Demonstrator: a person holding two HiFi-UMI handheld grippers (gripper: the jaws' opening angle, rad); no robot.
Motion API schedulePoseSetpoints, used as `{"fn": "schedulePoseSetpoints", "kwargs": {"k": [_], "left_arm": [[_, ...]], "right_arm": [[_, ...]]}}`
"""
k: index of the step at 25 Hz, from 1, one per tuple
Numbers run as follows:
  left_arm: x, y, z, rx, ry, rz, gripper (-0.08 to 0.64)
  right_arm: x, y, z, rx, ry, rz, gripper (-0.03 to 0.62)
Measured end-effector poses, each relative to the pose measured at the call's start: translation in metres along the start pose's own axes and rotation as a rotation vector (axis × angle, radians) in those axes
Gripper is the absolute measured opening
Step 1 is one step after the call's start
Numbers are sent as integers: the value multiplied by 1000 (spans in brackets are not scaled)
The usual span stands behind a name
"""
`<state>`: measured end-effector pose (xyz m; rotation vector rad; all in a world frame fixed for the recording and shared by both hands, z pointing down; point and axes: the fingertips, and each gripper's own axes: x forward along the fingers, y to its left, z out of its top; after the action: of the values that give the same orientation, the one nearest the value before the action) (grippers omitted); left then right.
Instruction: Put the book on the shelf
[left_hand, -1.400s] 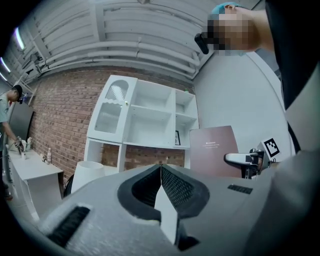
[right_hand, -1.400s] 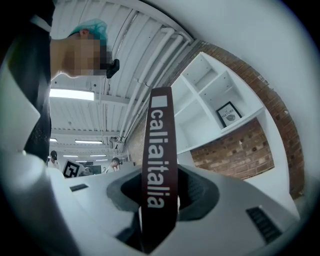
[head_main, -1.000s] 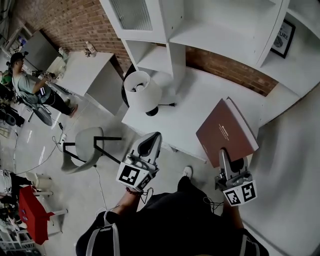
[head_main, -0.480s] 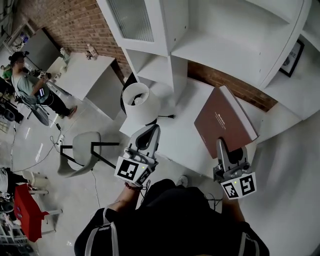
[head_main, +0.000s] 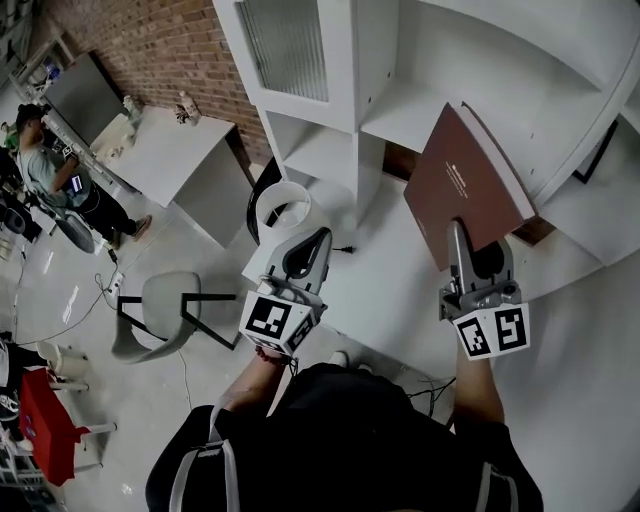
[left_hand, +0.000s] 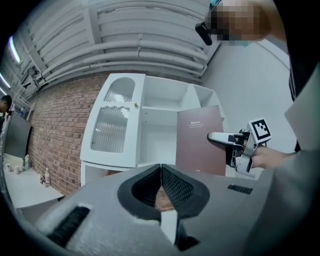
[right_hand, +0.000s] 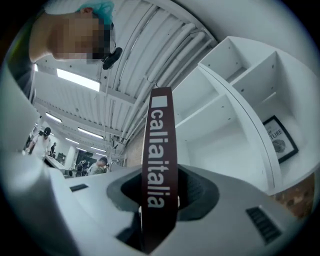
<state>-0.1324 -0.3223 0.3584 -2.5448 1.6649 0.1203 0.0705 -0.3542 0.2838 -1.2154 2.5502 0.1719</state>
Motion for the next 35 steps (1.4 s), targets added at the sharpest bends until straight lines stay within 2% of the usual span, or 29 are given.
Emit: {"fn": "schedulePoseSetpoints", "kwargs": {"k": [5,11,15,18,22,27,35], "left_arm": [[18,20,13,43,-28,-10,20],[40,34,20,43,-37,-24,20],[62,52,19,41,-29,-28,20],[67,57,22,45,-35,-25,20],[75,61,17,21,-8,-10,20],[91,66,29,27,-55,-36,20],[97,73,23,11,-46,-35,20]], "right_arm": [[48,-7,17,-20,-4,-42,150],[96,-17,32,-69,-17,-78,150],[138,-32,22,-52,-2,-101,150],[154,-36,18,-87,7,-128,150],[171,-44,10,-112,28,-182,150],[211,-62,-1,-186,51,-258,150],[263,-99,-23,-184,117,-380,150]]}}
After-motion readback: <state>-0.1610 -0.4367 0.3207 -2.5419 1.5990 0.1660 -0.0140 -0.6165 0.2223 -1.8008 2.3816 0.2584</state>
